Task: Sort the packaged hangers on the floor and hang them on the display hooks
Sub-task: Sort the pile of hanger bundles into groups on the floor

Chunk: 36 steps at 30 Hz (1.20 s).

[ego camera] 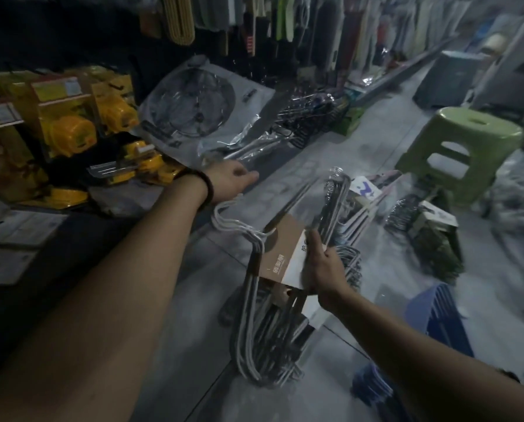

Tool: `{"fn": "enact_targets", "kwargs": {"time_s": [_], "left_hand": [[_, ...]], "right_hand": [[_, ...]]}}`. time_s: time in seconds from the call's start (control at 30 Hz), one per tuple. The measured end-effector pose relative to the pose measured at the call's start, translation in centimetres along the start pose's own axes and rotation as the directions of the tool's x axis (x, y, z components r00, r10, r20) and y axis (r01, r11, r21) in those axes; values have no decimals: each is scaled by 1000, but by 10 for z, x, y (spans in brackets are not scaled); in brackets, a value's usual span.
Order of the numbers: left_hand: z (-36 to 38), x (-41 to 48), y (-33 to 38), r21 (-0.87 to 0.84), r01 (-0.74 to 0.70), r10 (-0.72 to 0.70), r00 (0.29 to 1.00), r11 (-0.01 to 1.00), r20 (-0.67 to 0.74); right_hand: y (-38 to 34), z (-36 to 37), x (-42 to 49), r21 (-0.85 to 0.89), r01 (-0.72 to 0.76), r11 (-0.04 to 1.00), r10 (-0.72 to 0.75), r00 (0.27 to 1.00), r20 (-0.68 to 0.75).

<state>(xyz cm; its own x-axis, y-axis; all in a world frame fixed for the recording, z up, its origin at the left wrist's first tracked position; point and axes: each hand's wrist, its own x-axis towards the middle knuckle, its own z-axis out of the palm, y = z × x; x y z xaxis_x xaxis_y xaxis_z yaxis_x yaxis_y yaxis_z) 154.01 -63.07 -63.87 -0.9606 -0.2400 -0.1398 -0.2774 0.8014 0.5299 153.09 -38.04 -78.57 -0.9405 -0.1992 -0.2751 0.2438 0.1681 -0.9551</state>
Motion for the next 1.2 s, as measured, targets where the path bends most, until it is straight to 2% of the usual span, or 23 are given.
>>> {"fn": "enact_targets", "kwargs": {"time_s": [0.13, 0.3, 0.43, 0.5, 0.57, 0.63, 0.7, 0.77, 0.87, 0.97, 1.07, 1.2], "left_hand": [[82, 9, -13, -123, 132, -114, 984, 984, 139], [157, 15, -36, -274, 278, -271, 960, 921, 63], [184, 10, -32, -300, 233, -196, 969, 925, 149], [194, 12, -37, -223, 172, -144, 980, 960, 135], [202, 12, -43, -129, 161, -137, 975, 978, 176], [208, 7, -46, -125, 153, -125, 970, 980, 209], [218, 6, -51, -148, 143, -120, 980, 979, 156], [227, 3, -52, -141, 133, -128, 991, 981, 47], [234, -5, -39, 34, 71, -67, 993, 997, -102], [231, -27, -5, 145, -12, 32, 990, 989, -138], [224, -69, 46, 69, -21, 22, 1000, 997, -16], [210, -170, 119, -142, 81, -40, 962, 987, 269]], "right_hand": [[31, -11, -14, 65, -237, 969, 243, 964, -104], [53, -21, -14, 6, -353, 936, 346, 915, -209], [55, -27, 11, -133, -446, 885, 415, 886, -207], [55, -30, 19, -271, -425, 864, 390, 904, -177], [57, -33, 26, -438, -342, 832, 297, 940, -169], [60, -36, 32, -559, -268, 784, 220, 963, -153], [62, -40, 34, -630, -253, 734, 199, 967, -156], [64, -44, 32, -662, -229, 714, 189, 973, -133], [71, -56, 28, -650, -191, 736, 135, 982, -135], [60, -72, 24, -691, -139, 709, 31, 986, -166], [36, -99, 3, -658, -137, 741, -5, 978, -209], [9, -168, -90, -645, -341, 684, 153, 931, -331]]}}
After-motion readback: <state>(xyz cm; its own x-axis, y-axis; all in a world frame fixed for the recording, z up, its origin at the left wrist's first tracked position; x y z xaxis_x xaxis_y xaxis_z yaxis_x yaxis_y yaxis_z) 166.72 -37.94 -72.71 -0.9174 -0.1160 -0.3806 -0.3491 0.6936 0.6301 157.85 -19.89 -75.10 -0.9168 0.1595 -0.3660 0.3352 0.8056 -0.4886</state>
